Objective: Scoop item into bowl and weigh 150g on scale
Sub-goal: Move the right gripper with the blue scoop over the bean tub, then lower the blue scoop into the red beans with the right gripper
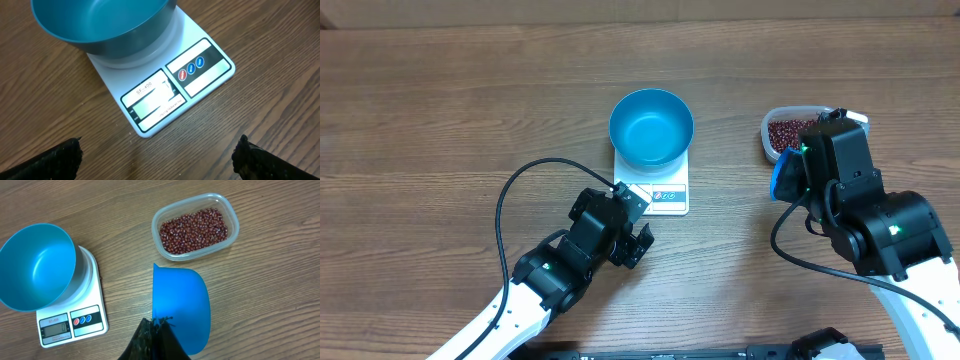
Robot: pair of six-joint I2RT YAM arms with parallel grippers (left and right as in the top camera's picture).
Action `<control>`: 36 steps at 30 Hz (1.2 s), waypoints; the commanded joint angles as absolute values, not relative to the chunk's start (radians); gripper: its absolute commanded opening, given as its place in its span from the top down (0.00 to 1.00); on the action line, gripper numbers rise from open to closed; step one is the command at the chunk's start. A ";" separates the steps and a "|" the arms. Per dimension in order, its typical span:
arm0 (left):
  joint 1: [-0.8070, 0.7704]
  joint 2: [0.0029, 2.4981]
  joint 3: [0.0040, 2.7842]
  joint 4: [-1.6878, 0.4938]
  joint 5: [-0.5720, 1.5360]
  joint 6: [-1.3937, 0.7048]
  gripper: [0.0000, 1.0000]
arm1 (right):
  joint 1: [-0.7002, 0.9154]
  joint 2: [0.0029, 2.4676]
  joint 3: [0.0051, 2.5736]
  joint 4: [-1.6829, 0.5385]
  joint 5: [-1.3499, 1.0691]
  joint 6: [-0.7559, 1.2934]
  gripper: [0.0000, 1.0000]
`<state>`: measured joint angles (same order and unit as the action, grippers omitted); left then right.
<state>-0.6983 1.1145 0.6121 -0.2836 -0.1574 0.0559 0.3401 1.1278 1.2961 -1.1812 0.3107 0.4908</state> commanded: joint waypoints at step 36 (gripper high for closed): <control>-0.693 1.105 0.605 -0.284 -0.157 0.067 0.00 | 0.054 1.605 1.670 -1.158 0.314 0.055 0.96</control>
